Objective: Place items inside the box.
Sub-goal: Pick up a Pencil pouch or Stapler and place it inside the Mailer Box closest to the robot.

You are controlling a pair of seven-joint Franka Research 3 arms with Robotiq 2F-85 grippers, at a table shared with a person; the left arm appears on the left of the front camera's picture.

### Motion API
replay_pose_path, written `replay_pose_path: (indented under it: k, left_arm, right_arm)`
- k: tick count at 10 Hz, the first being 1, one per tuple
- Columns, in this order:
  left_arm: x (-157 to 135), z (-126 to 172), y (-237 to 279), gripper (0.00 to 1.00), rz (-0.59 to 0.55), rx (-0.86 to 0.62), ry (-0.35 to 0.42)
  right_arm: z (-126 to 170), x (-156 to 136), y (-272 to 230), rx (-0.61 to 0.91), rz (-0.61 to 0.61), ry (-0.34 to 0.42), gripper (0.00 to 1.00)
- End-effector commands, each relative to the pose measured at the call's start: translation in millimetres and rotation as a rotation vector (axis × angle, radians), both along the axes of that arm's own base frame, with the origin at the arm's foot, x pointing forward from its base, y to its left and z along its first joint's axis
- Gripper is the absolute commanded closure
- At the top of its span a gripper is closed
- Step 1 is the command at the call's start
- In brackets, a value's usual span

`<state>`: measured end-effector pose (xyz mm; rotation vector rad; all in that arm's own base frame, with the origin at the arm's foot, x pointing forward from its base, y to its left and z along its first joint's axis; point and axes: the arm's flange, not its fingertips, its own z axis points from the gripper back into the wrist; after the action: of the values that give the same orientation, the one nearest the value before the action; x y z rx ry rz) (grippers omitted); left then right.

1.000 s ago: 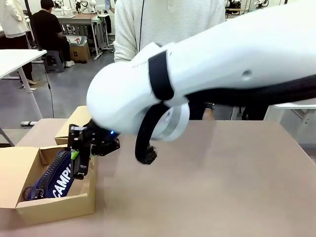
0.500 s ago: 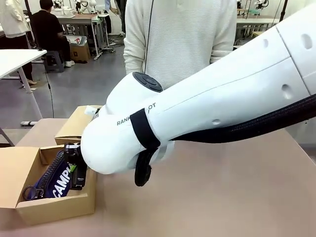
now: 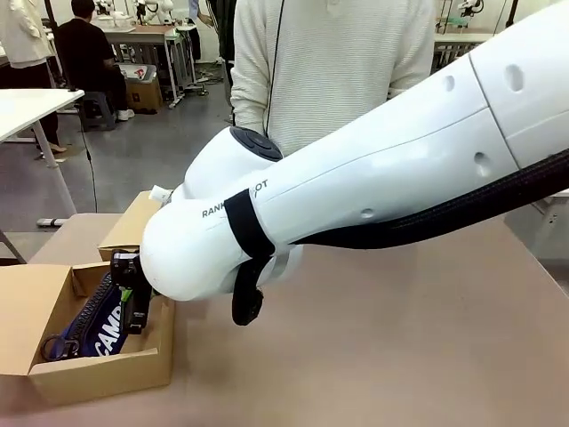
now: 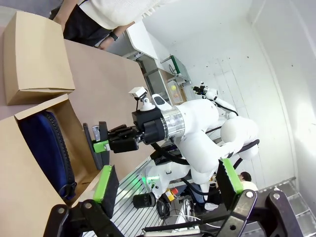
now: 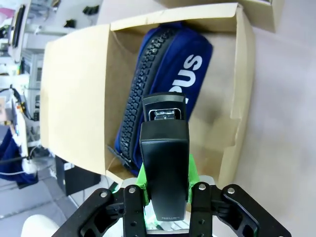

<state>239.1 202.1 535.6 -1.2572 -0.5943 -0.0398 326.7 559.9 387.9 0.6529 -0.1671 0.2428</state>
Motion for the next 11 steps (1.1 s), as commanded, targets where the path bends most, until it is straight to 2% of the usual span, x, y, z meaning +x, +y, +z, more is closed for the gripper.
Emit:
replay_pose_path:
  k: [1,2,3,4,5,8,9,11]
  left_arm:
    - [-2,0,0,0.0,-0.008,0.0,-0.022]
    - [-2,0,0,0.0,-0.008,0.0,-0.022]
    - [-2,0,0,0.0,-0.008,0.0,-0.022]
    - [-2,0,0,0.0,-0.008,0.0,-0.022]
    - [-2,0,0,0.0,-0.008,0.0,-0.022]
    - [-2,0,0,0.0,-0.008,0.0,-0.022]
    - [-2,0,0,0.0,-0.008,0.0,-0.022]
    - [-2,0,0,0.0,-0.008,0.0,-0.022]
  right_arm:
    - [8,-1,11,0.0,-0.007,0.004,0.32]
    - [7,-1,11,-0.004,-0.005,0.008,0.1]
    - [7,0,11,-0.005,-0.005,0.012,0.0]
    - [7,1,12,-0.001,-0.006,0.015,0.05]
    - [7,1,11,0.002,-0.007,0.016,0.0]
    - [10,1,2,0.012,0.002,0.019,0.0]
    - [15,-1,-7,0.017,0.034,0.027,0.0]
    - [39,-13,-53,0.042,0.195,0.084,0.0]
